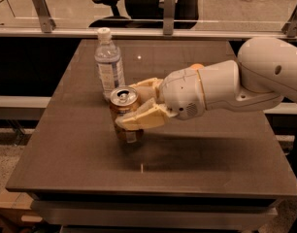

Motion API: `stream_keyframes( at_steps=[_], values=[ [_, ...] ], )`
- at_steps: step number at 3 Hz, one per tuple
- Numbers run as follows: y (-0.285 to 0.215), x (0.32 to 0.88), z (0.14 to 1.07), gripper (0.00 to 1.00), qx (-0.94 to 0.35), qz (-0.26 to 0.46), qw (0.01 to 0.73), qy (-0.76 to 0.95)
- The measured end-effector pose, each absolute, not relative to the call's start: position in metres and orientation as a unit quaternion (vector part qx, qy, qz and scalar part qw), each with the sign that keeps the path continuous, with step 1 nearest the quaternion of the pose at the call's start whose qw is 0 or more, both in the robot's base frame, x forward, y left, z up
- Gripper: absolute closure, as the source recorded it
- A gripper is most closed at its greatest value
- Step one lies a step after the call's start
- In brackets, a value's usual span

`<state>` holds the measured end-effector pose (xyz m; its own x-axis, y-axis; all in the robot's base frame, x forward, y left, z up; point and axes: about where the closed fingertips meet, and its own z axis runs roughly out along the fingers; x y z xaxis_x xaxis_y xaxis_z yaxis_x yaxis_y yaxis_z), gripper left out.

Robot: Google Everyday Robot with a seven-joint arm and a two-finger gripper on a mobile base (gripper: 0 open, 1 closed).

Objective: Pick orange can

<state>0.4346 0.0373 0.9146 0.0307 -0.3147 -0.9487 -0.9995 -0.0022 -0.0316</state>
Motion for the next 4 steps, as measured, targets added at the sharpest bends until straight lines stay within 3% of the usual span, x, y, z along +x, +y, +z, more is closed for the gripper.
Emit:
stream_keyframes(
  at_steps=[4],
  values=[
    [0.056, 0.418, 1.005, 1.0, -0.591, 0.387, 0.477, 0.522]
  ],
)
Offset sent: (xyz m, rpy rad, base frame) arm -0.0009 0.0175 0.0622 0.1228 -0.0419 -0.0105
